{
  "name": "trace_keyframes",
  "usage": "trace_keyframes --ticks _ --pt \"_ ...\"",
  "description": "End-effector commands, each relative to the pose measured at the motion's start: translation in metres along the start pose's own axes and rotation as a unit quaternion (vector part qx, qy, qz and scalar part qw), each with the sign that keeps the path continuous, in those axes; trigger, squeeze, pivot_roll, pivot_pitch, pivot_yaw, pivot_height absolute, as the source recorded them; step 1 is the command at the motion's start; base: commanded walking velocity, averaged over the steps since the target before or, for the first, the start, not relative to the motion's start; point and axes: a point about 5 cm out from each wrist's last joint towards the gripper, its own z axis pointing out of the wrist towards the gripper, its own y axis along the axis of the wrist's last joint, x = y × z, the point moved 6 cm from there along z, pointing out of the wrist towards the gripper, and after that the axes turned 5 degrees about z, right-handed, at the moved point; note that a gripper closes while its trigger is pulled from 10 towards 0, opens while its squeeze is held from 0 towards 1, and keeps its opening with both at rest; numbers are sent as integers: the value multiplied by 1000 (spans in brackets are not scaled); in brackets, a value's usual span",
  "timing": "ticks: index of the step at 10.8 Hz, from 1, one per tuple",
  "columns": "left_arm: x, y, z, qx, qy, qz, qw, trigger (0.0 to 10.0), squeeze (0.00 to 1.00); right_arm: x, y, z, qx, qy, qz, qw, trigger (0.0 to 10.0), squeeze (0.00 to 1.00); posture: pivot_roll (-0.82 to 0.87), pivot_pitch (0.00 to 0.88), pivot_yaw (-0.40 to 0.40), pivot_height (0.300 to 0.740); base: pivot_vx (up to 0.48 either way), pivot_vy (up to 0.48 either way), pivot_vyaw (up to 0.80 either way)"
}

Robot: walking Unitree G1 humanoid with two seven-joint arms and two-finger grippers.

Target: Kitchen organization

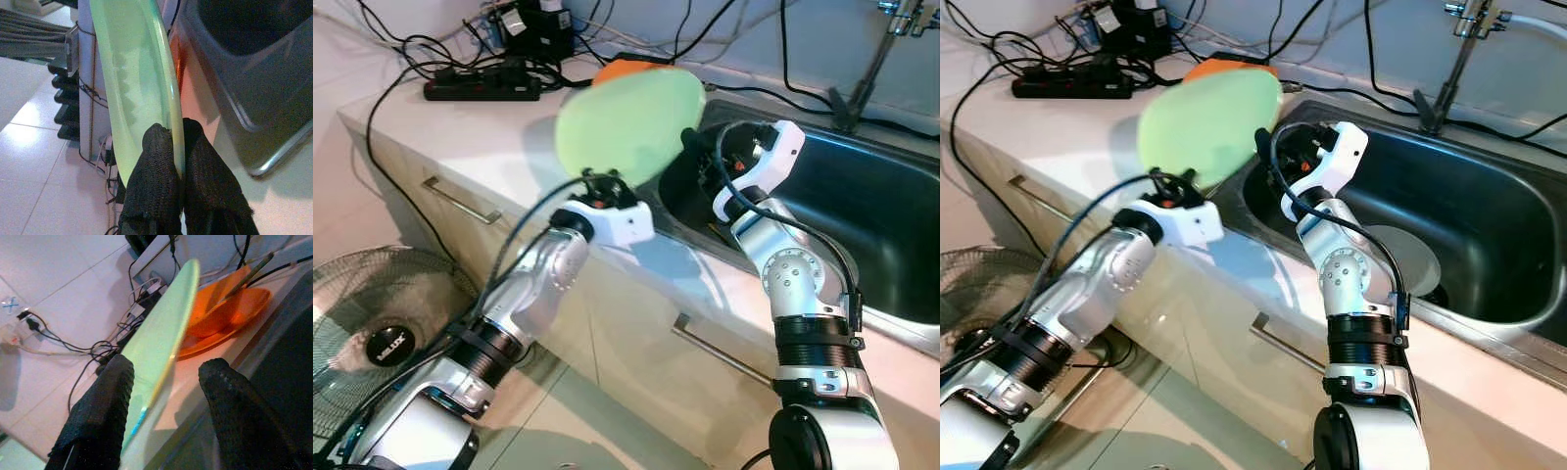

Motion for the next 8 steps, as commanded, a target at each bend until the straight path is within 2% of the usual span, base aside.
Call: trace_keyframes --ticks 1,6,8 --pt "3 7 0 -15 3 9 1000 10000 0 9 6 1 -6 12 8 1000 10000 0 165 18 25 740 0 0 0" --pt "6 23 1 -44 13 9 999 10000 0 8 -3 0 6 7 6 1000 10000 0 169 13 28 740 0 0 0" --pt "13 28 0 -56 29 8 998 10000 0 5 -8 -1 11 1 3 1000 10000 0 172 15 26 740 0 0 0"
